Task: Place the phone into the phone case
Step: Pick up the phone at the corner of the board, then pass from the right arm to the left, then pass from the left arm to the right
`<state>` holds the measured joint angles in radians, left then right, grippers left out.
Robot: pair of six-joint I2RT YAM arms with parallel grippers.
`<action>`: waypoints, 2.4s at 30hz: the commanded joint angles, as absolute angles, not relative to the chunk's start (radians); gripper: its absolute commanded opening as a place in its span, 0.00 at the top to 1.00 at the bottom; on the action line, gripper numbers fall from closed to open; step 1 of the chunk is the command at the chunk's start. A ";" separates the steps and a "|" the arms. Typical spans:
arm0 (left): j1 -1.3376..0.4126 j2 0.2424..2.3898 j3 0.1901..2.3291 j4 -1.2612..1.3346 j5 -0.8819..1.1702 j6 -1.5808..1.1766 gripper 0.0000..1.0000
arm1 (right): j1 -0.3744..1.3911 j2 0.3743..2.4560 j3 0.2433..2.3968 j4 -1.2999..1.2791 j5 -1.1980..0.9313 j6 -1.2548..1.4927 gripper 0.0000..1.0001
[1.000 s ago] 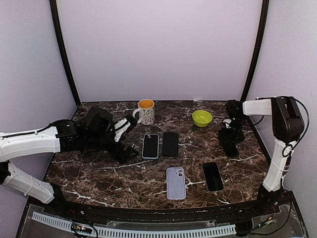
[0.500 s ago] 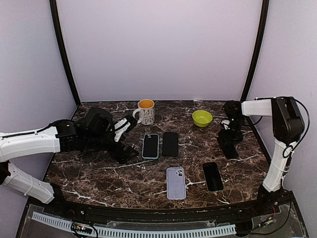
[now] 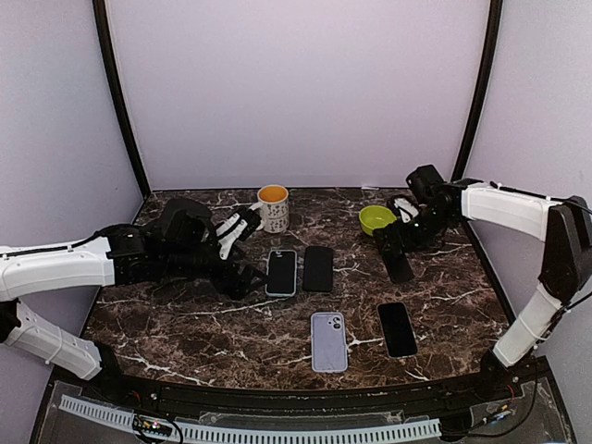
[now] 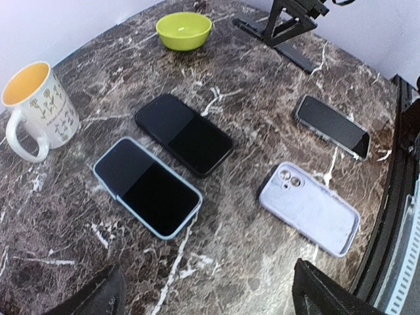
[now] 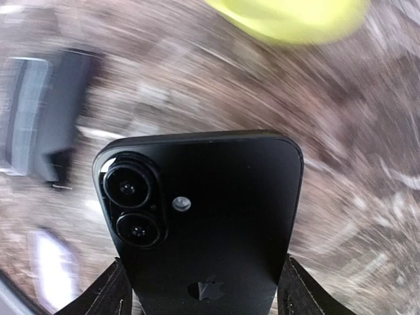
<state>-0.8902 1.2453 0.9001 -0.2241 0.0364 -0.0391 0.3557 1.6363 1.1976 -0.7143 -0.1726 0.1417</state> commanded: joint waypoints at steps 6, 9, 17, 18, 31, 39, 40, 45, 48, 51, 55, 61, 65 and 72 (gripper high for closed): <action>-1.022 1.263 0.904 0.294 -0.077 -0.132 0.09 | 0.772 1.495 1.371 -0.222 0.018 0.603 0.58; -1.025 1.306 0.943 0.307 -0.137 -0.138 0.08 | 0.868 1.508 1.413 -0.169 0.114 0.621 0.60; -1.025 1.326 0.986 0.328 -0.208 -0.099 0.22 | 1.009 1.516 1.450 -0.114 0.189 0.617 0.62; -1.025 1.329 0.986 0.334 -0.206 -0.096 0.31 | 1.019 1.518 1.453 -0.112 0.192 0.615 0.62; -1.026 1.339 0.978 0.363 -0.162 -0.050 0.77 | 1.049 1.523 1.452 -0.075 0.155 0.597 0.64; -1.026 1.334 0.963 0.388 -0.195 -0.030 1.00 | 1.051 1.537 1.469 -0.104 0.162 0.572 0.41; -1.026 1.334 0.956 0.398 -0.216 -0.022 1.00 | 1.051 1.533 1.473 -0.114 0.160 0.552 0.33; -1.021 1.258 0.924 0.411 -0.239 -0.035 1.00 | 1.036 1.429 1.455 -0.189 -0.027 0.223 0.08; -1.018 1.151 0.872 0.466 -0.071 -0.060 1.00 | 0.987 1.298 1.368 -0.215 -0.230 0.054 0.02; -1.017 1.083 0.831 0.520 0.124 -0.068 1.00 | 0.922 1.203 1.290 -0.156 -0.472 0.012 0.02; -1.017 1.058 0.825 0.498 0.334 -0.088 1.00 | 0.916 1.230 1.331 -0.157 -0.606 0.008 0.03; -1.017 1.057 0.832 0.491 0.417 -0.126 1.00 | 0.920 1.329 1.432 -0.214 -0.768 0.016 0.21; -1.017 1.079 0.850 0.471 0.430 -0.124 1.00 | 0.937 1.354 1.436 -0.170 -0.772 0.063 0.45; -1.017 1.085 0.884 0.348 0.293 -0.053 0.72 | 0.933 1.345 1.434 -0.180 -0.631 0.184 1.00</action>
